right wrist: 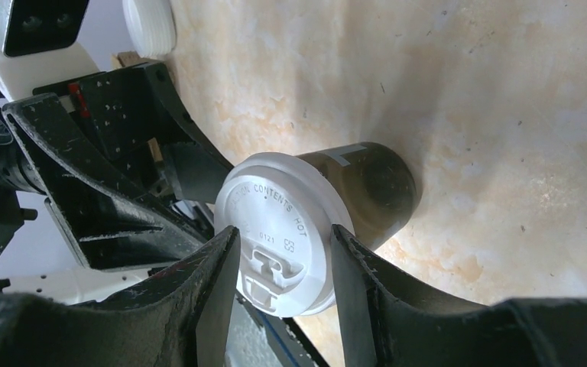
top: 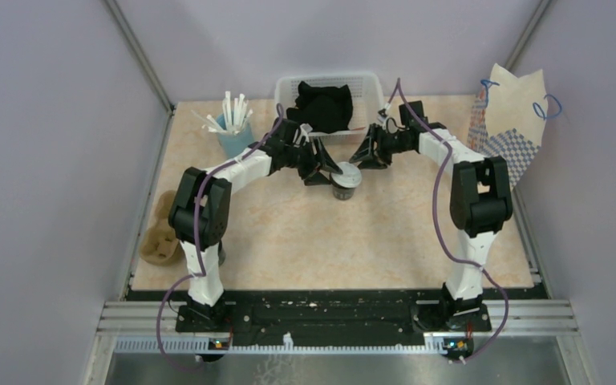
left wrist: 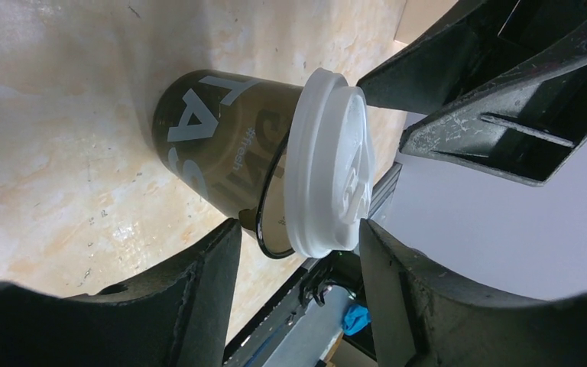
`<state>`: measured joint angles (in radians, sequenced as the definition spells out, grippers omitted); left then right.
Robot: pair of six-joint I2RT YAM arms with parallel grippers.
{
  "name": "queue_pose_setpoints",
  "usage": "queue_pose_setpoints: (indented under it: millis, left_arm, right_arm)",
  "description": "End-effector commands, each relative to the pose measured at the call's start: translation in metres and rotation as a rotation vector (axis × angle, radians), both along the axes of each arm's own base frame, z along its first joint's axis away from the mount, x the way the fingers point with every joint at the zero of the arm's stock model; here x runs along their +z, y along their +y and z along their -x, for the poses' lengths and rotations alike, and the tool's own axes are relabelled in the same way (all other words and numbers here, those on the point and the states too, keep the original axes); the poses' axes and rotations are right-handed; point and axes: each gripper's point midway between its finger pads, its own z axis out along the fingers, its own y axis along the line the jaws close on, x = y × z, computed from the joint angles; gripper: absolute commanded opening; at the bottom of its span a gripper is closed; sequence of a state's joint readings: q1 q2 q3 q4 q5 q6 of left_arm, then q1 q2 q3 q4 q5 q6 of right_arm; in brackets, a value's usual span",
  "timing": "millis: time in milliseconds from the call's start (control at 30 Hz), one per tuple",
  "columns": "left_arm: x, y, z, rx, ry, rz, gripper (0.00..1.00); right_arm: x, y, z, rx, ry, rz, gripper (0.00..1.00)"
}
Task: Pack the takeout coffee
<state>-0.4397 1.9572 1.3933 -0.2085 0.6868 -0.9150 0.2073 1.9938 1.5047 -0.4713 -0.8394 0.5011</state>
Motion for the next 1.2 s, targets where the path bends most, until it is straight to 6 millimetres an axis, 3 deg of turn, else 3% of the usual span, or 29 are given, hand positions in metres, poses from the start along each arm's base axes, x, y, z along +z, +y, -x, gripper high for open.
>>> queue_pose_setpoints:
  millis: [0,133,267,600,800,967,1167]
  left_arm:
    - [0.009,-0.007,-0.016,0.006,-0.069,0.006,0.63]
    - [0.005,-0.007,-0.016,0.007,-0.067,-0.010,0.61]
    - [0.003,-0.006,-0.015,0.010,-0.064,-0.018,0.51]
    - [-0.001,-0.003,-0.017,0.020,-0.063,-0.039,0.49]
    - [-0.003,-0.004,-0.019,0.022,-0.056,-0.040,0.48]
    - [-0.001,-0.006,-0.021,0.021,-0.058,-0.036,0.48]
    - [0.000,-0.007,-0.022,0.019,-0.056,-0.030,0.48]
  right_arm:
    - [0.038,0.006,-0.001,0.017,-0.102,-0.037,0.47]
    - [0.043,0.007,0.000,0.017,-0.106,-0.043,0.47]
    - [0.046,0.009,0.001,0.020,-0.112,-0.045,0.47]
    - [0.041,0.006,-0.003,-0.001,-0.112,-0.025,0.49]
    - [0.036,-0.010,-0.011,-0.056,-0.088,0.008,0.57]
    - [0.024,-0.020,-0.004,-0.060,-0.036,0.040,0.64]
    - [0.025,-0.011,0.002,-0.024,-0.028,-0.009,0.58]
